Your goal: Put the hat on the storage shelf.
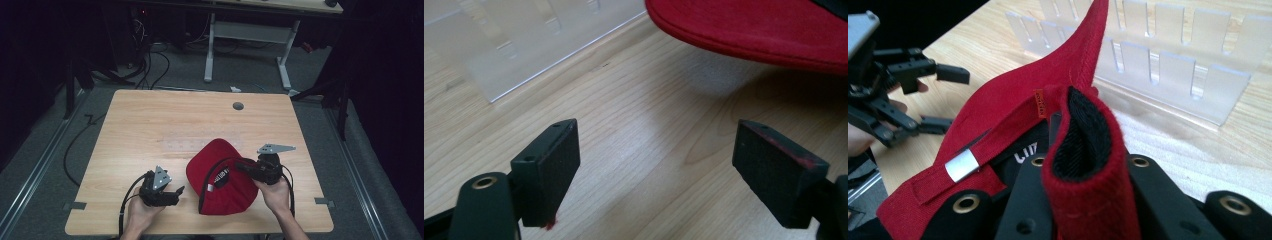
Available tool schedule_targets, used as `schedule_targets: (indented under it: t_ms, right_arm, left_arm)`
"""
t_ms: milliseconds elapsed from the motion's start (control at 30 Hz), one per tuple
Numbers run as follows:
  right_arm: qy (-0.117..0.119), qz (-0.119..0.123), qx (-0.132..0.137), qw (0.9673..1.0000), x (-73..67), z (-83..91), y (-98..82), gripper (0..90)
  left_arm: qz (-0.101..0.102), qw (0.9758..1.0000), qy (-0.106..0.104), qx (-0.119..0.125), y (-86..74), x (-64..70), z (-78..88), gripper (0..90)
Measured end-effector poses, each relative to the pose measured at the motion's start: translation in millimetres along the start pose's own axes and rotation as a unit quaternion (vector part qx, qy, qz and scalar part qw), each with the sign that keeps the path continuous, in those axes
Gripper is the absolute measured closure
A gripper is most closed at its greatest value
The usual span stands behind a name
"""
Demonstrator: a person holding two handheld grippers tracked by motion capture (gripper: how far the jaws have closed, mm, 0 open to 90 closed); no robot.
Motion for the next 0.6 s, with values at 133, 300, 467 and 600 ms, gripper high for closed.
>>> schedule_targets:
  t_ms: [133, 300, 467, 600]
  right_arm:
    - [0.0, 0.001, 0.003, 1.0, -2.8, 0.2, 6.6, 82.9]
    - [0.001, 0.001, 0.002, 1.0, -6.8, -2.2, 13.7, 82.9]
    - [0.001, 0.001, 0.006, 1.0, -10.8, -3.9, 19.8, 82.9]
    - [0.002, -0.003, 0.01, 0.9999, -12.3, -3.9, 22.5, 82.9]
  left_arm:
    - [-0.003, 1.0, -0.008, -0.002, -0.3, 7.6, -3.7, 18.6]
    - [0.0, 0.9999, -0.015, 0.0, 0.3, 14.1, -7.1, 16.5]
    - [0.003, 0.9997, -0.026, -0.004, 0.2, 22.1, -10.4, 15.4]
    - [-0.001, 0.9994, -0.036, -0.002, 0.3, 29.2, -11.3, 15.3]
Point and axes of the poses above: each handheld gripper's, and its own axes: z roughly backward along the jaws, y roughly out of its top, x roughly to its right, the point moved 3 cm from there along -z, roughly forward along the jaws, and after that the axes turned 7 degrees about x, right-handed, at the moved point
